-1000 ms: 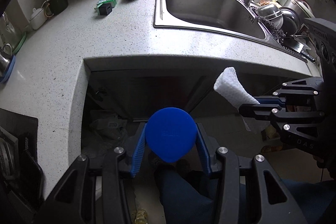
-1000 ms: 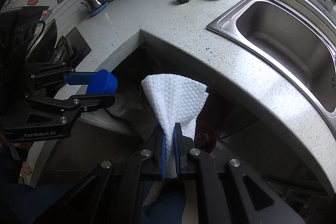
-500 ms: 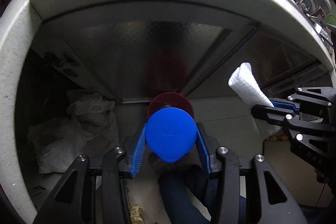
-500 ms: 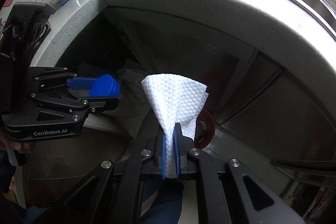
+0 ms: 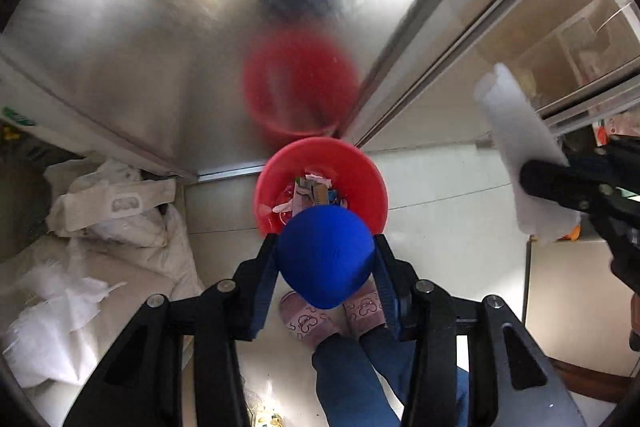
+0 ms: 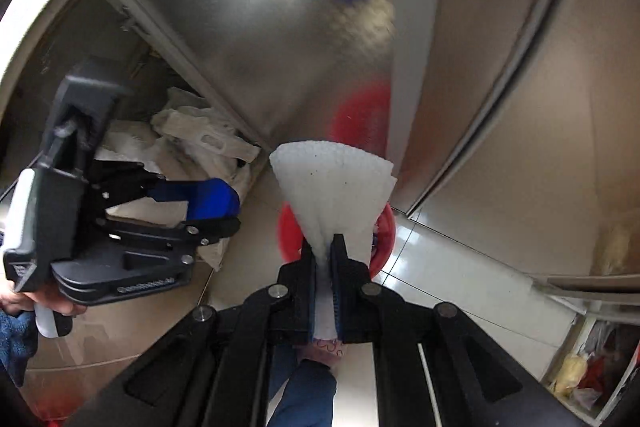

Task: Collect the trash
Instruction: 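Lower both tools with the plug and wipe over the red bin, then open the left gripper dropping the blue plug into the bin while the right holds the wipe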

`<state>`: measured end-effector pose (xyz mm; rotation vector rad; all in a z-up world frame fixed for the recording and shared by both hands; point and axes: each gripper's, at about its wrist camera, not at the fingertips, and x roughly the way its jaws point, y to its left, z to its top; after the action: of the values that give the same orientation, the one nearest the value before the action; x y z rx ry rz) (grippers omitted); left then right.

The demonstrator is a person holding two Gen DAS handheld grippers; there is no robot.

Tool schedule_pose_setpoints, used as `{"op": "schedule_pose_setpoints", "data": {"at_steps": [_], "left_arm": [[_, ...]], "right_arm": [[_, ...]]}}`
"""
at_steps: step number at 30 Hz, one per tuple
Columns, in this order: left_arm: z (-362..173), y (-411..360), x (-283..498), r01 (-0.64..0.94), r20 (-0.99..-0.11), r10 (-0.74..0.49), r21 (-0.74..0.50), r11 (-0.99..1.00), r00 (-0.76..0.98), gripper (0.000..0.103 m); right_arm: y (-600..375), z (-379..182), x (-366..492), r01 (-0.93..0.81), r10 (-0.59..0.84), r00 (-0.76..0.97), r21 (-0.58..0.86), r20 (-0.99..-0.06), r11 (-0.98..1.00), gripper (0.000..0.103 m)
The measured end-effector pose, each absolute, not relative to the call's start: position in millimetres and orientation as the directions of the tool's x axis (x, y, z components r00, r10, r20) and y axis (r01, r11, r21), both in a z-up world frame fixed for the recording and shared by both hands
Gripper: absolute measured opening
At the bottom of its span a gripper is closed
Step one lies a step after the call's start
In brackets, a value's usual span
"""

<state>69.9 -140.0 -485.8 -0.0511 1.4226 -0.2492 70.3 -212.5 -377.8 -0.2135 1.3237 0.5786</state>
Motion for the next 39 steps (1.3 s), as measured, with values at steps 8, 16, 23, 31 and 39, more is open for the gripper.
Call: {"op": "schedule_pose_setpoints", "data": {"at_steps": [8, 16, 23, 31, 39], "left_arm": [[-518, -150, 87, 0.154, -0.980, -0.181, -0.166, 0.974, 0.087, 0.043], [-508, -151, 97, 0.173, -0.978, -0.185, -0.167, 0.971, 0.093, 0.043], [-498, -151, 97, 0.180, -0.973, -0.191, -0.166, 0.969, 0.128, 0.075], [-482, -143, 93, 0.165, -0.970, -0.174, -0.146, 0.975, 0.169, 0.088], [-466, -119, 75, 0.125, -0.968, -0.167, -0.145, 0.982, 0.190, 0.089]], "right_arm": [[-213, -391, 71, -0.483, 0.269, 0.133, 0.175, -0.954, 0.858, 0.006], [-224, -387, 74, -0.485, 0.257, 0.140, 0.160, -0.956, 0.860, 0.006], [-234, -395, 66, -0.489, 0.269, 0.137, 0.171, -0.953, 0.856, 0.006], [-238, -387, 63, -0.509, 0.282, 0.127, 0.181, -0.951, 0.841, 0.006], [-227, -390, 59, -0.545, 0.297, 0.086, 0.205, -0.951, 0.813, 0.006]]}}
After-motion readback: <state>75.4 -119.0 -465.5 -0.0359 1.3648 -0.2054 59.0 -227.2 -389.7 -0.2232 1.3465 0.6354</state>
